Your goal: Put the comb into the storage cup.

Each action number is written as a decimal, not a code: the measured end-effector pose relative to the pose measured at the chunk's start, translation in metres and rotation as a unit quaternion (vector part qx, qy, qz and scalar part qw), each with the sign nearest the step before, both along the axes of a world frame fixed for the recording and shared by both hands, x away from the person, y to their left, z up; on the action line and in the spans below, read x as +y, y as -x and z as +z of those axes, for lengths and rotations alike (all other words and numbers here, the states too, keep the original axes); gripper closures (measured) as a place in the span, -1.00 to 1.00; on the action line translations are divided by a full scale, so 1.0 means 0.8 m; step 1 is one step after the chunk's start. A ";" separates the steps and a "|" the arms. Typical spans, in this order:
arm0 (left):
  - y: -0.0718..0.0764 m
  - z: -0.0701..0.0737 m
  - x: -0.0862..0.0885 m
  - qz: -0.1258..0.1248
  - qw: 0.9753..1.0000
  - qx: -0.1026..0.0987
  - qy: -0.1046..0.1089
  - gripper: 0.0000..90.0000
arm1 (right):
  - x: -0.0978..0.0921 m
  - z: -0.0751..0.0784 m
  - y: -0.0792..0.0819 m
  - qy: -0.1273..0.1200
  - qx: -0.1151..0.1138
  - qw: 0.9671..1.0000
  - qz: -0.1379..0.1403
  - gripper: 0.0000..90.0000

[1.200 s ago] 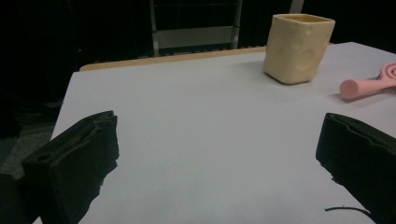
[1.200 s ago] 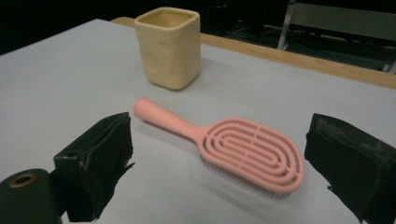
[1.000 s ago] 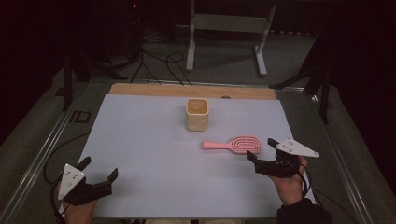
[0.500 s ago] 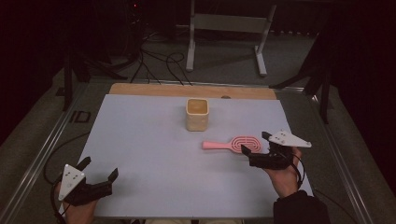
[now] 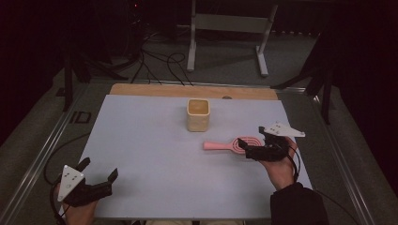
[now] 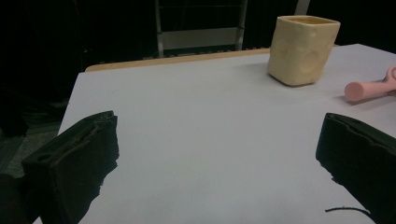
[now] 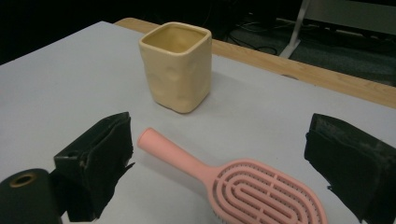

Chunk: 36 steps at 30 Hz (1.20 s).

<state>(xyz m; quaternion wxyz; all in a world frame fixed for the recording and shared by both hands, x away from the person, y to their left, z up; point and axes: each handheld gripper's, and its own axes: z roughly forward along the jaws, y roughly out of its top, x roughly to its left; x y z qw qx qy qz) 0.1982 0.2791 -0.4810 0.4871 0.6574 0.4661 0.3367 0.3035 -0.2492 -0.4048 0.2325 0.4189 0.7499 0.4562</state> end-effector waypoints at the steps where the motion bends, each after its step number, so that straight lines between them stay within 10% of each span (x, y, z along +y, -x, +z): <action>1: 0.000 0.000 0.000 0.000 1.000 0.000 0.000 -1.00 | 0.001 0.000 -0.002 -0.001 -0.001 1.000 -0.001 -0.83; 36: -0.001 -0.002 0.002 0.000 1.000 -0.001 0.003 -1.00 | 0.040 -0.009 -0.048 0.011 0.029 0.999 0.006 -0.83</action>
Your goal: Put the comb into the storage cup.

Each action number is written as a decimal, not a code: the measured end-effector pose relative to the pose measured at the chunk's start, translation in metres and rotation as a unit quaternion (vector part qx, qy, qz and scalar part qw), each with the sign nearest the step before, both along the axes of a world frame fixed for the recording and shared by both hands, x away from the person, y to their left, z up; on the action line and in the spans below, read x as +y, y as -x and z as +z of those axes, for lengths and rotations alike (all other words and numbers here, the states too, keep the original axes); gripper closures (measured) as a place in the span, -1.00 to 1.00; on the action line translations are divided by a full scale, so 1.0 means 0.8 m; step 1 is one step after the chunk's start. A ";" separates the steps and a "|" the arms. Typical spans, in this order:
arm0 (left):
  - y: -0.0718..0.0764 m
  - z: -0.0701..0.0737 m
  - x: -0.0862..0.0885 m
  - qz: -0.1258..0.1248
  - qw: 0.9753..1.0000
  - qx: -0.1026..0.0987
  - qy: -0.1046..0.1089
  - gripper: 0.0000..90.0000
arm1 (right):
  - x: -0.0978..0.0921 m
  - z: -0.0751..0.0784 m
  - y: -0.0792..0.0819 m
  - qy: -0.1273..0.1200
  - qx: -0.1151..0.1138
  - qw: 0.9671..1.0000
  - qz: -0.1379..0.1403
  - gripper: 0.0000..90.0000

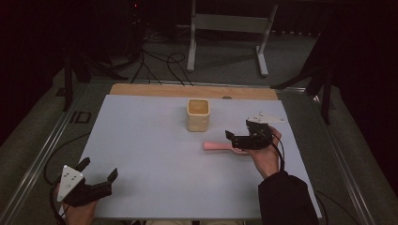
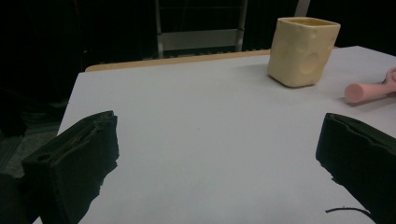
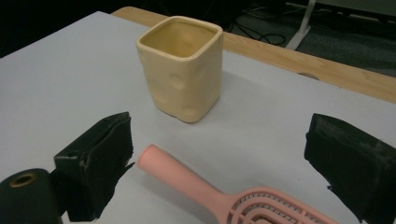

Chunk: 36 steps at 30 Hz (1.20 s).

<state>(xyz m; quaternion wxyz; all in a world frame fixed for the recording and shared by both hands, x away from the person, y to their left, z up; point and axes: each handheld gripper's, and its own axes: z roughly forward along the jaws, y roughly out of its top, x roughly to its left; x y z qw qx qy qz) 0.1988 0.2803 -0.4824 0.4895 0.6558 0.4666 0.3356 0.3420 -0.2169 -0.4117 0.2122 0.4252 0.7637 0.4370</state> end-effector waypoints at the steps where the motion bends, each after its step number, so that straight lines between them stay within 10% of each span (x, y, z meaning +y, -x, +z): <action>1: 0.000 0.000 0.000 -0.001 1.000 0.000 0.000 -1.00 | 0.002 -0.001 -0.001 0.000 0.000 1.000 0.002 -0.83; 36: -0.002 -0.002 0.000 -0.001 1.000 0.004 0.000 -1.00 | 0.036 -0.039 -0.042 0.022 0.054 0.998 -0.005 -0.73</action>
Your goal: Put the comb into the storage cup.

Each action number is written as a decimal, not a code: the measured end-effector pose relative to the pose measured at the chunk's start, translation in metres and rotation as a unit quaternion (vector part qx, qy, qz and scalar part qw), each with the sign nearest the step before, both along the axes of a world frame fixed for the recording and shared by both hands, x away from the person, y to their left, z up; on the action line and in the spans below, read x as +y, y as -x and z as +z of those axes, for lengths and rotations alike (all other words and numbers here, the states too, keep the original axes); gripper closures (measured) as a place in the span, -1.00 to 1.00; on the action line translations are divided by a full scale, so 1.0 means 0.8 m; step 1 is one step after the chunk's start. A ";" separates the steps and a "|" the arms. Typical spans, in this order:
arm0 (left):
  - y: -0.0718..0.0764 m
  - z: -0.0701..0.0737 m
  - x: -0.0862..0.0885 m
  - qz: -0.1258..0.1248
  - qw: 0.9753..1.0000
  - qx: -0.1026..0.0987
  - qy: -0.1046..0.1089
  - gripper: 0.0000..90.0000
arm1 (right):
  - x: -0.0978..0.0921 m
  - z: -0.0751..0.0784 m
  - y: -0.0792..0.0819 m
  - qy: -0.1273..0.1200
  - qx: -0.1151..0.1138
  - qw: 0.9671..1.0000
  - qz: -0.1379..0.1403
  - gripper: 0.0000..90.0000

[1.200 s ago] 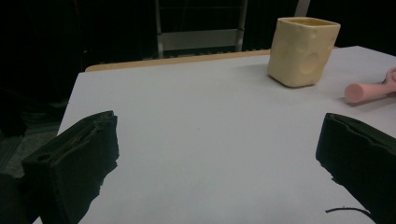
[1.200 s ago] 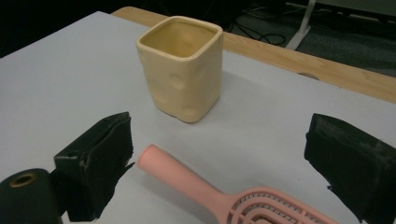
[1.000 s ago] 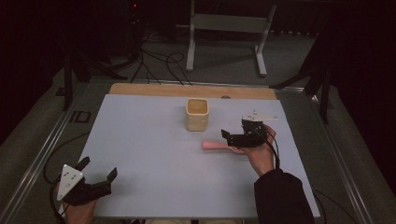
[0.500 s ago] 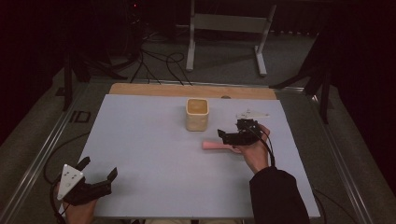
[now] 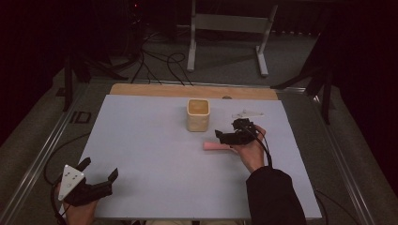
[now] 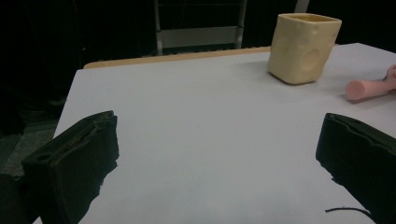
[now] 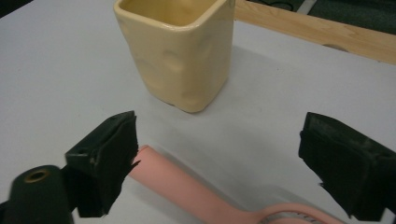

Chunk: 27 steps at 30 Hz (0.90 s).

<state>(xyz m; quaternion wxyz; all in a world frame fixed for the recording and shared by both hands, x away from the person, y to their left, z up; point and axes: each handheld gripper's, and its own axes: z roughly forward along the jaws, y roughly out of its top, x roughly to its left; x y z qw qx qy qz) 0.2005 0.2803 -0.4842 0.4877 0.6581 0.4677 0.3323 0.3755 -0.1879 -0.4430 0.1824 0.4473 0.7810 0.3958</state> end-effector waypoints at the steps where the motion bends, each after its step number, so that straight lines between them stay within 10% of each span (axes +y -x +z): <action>1: 0.000 0.000 0.000 0.000 1.000 0.000 0.000 -1.00 | 0.001 -0.001 -0.001 0.000 0.001 1.000 0.000 -0.72; 17: -0.001 -0.001 0.000 0.001 1.000 0.004 -0.002 -1.00 | 0.013 -0.018 -0.010 0.007 0.022 1.000 -0.006 0.02; 27: -0.001 -0.001 0.000 0.002 1.000 0.004 -0.002 -1.00 | 0.027 -0.028 -0.009 0.034 0.030 0.999 0.009 0.99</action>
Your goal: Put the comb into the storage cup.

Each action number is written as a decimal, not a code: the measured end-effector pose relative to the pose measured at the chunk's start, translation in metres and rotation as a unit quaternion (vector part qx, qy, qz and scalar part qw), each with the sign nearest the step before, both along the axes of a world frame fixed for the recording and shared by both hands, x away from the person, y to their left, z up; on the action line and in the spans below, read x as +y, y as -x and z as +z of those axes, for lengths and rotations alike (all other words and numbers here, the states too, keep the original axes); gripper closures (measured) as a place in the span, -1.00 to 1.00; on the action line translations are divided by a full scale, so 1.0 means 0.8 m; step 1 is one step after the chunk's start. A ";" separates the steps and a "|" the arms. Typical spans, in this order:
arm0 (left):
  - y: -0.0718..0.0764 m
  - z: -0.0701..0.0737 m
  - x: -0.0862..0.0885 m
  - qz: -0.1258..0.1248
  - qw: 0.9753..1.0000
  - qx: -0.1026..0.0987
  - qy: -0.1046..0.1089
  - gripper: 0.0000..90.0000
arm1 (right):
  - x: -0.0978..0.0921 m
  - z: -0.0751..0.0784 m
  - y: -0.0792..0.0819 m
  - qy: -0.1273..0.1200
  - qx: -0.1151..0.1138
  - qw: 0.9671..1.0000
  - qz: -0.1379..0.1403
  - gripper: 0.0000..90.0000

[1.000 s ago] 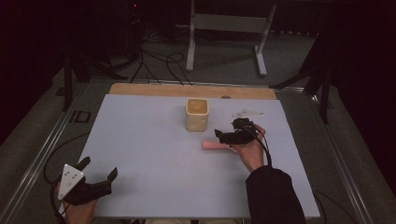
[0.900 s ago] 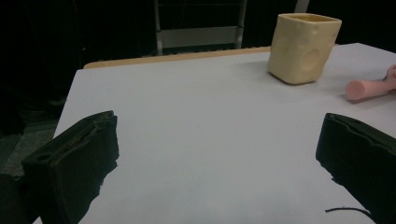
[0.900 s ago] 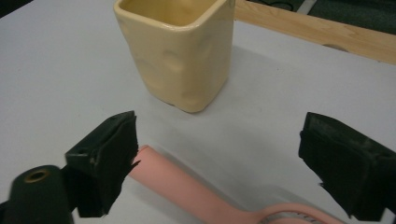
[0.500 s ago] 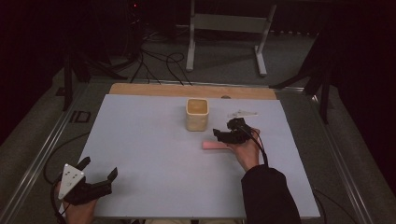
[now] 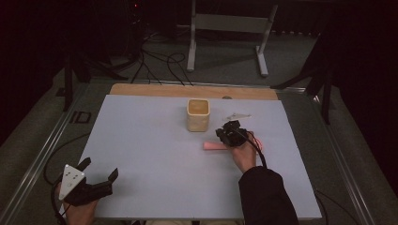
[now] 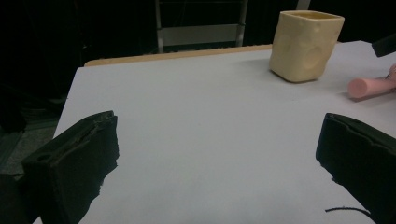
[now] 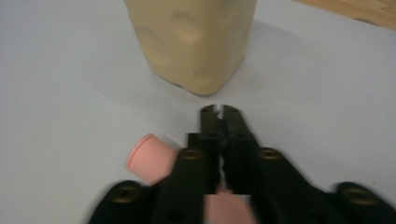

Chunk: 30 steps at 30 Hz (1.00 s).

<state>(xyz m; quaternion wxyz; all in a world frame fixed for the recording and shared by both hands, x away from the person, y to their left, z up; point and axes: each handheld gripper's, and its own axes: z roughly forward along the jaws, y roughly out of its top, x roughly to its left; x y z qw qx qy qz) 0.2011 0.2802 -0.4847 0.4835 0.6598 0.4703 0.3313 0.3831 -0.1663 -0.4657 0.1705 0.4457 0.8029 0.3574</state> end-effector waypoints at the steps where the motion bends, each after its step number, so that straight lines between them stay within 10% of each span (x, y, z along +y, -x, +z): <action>1: 0.000 0.000 0.000 0.000 1.000 0.000 0.000 -1.00 | 0.002 -0.001 0.000 0.001 0.000 1.000 0.000 1.00; 30: 0.000 -0.001 0.000 0.001 1.000 0.000 0.000 -1.00 | 0.031 -0.028 -0.003 0.071 0.045 0.996 0.038 1.00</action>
